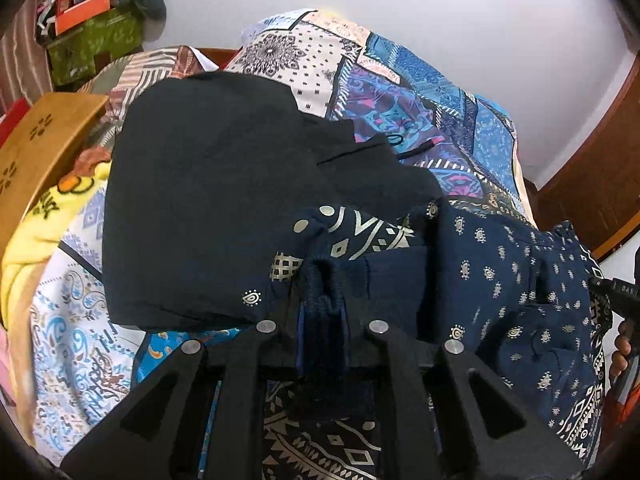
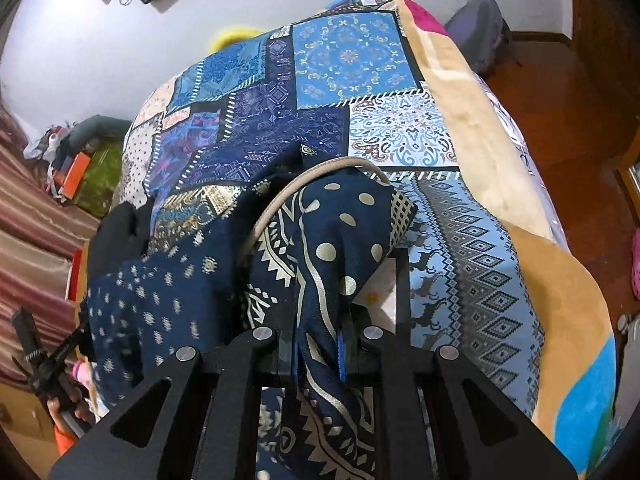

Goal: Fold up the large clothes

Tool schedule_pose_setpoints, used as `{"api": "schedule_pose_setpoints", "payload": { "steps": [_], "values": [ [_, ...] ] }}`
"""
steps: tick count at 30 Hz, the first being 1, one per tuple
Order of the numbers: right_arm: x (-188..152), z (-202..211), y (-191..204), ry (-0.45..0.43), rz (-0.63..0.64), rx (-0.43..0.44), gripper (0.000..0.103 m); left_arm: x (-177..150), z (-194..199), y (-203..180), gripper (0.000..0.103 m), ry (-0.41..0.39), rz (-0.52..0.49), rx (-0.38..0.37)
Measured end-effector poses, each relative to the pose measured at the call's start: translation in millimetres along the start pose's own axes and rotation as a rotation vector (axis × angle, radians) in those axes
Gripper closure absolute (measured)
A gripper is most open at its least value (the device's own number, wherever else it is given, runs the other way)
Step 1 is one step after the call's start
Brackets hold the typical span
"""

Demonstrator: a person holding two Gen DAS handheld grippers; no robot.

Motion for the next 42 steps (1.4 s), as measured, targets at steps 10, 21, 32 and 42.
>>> {"api": "schedule_pose_setpoints", "payload": {
  "steps": [10, 21, 32, 42],
  "values": [
    [-18, 20, 21, -0.022, 0.175, -0.179, 0.084, -16, 18, -8, 0.074, 0.037, -0.024, 0.078],
    [-70, 86, 42, -0.026, 0.266, -0.206, 0.081, -66, 89, -17, 0.055, 0.043, -0.08, 0.103],
    [-145, 148, 57, -0.121, 0.328, -0.203, 0.049, -154, 142, 0, 0.042, 0.083, -0.072, 0.075],
    [-209, 140, 43, -0.072, 0.296, -0.199, 0.048, -239, 115, 28, 0.042, 0.282, 0.034, -0.004]
  ]
}}
Point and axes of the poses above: each gripper's, at about its wrist camera, not at the fingertips, and z roughly against the way its jaws point, y to its left, x to its top, the point moved 7 cm from there along -z, roughly the way its jaws point, and after that the axes turned 6 degrees about y, right-handed, at the moved point
